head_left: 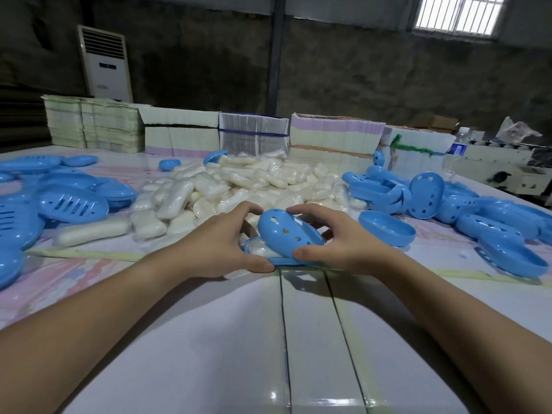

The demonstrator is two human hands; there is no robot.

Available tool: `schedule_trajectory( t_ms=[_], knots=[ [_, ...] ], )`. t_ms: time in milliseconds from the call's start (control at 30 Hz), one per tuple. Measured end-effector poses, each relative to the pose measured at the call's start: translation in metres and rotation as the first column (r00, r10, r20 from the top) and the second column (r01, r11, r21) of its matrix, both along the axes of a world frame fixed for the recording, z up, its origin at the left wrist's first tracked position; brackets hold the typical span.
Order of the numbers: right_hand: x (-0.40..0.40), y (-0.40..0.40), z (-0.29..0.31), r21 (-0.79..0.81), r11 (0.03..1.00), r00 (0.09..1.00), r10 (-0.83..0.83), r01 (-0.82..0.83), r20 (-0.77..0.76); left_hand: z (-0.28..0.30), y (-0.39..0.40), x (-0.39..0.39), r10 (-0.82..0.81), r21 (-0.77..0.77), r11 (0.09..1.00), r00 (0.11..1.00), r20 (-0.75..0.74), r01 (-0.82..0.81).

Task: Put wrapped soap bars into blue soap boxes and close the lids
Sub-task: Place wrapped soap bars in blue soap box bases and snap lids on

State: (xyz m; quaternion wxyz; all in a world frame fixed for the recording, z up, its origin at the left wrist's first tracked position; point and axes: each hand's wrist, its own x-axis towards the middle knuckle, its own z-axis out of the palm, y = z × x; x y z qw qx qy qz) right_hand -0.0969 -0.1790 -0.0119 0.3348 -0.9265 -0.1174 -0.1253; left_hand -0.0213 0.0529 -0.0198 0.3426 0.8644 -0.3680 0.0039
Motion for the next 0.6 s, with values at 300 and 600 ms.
schedule_trajectory(
  t_ms=[300, 600],
  knots=[
    [0.0062, 0.0082, -0.0020, -0.051, 0.998, 0.999, 0.037, -0.038, -0.025, -0.0020, -0.0011, 0.0002, -0.011, -0.035, 0.999, 1.000, -0.028, 0.010],
    [0.0070, 0.0079, -0.0051, -0.052, 0.996, 0.992, 0.065, -0.071, -0.110, -0.0025, -0.0038, 0.0005, -0.049, 0.007, 0.999, 0.999, 0.009, 0.049]
  ],
)
